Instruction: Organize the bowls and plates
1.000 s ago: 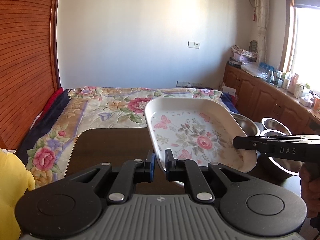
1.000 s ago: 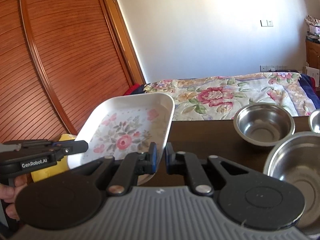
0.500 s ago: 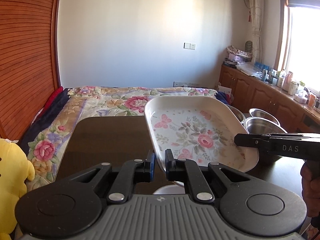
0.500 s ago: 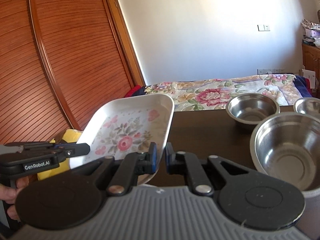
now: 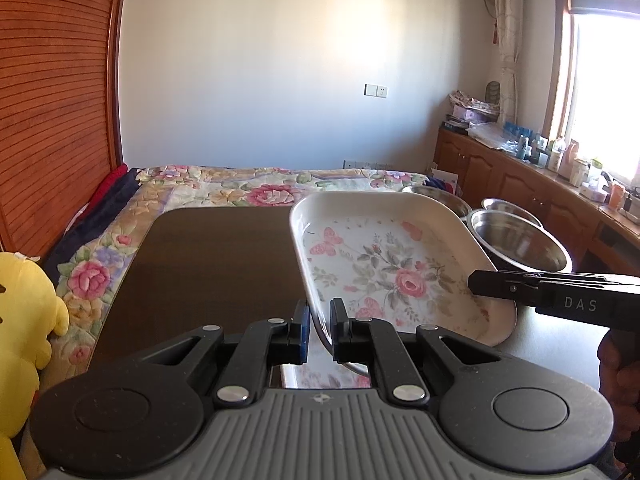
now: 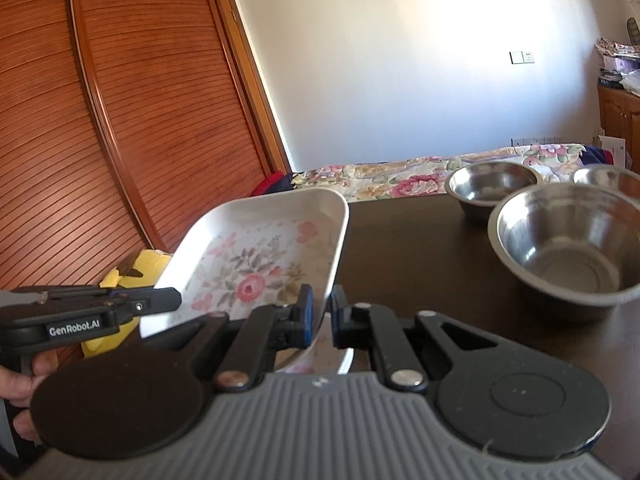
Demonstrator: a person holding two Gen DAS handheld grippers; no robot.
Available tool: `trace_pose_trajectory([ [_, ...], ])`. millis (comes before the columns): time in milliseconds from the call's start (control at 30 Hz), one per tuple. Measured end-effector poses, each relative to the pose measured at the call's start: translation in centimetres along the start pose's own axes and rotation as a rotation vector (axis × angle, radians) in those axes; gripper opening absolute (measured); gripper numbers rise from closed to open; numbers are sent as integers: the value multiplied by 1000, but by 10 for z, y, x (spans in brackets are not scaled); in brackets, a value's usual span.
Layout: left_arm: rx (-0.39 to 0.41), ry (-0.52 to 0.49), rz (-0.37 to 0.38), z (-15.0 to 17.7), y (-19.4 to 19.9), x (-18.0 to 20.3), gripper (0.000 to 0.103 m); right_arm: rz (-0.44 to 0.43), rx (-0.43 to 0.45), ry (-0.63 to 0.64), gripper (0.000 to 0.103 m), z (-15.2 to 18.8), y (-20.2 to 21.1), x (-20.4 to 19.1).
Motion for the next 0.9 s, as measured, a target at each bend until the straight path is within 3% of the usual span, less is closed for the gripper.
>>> trace_pose_trajectory([
  [333,-25,-2,3,27,13,8,11,-11,-11,-14,11,23,9,-4],
  [900,-60,20,-25,43,3,2,11,-5,-44,10,12,43,5,-10],
])
Point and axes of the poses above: each gripper's, at about its wrist camera, not at the fingertips, and y roughly against the way its jaws point, x to its right, z to its underside, the point moved 9 cm from there along -y, roughly the way its jaws point, and after that the axes turned 8 degrees about -x, right-handed, at the moved point
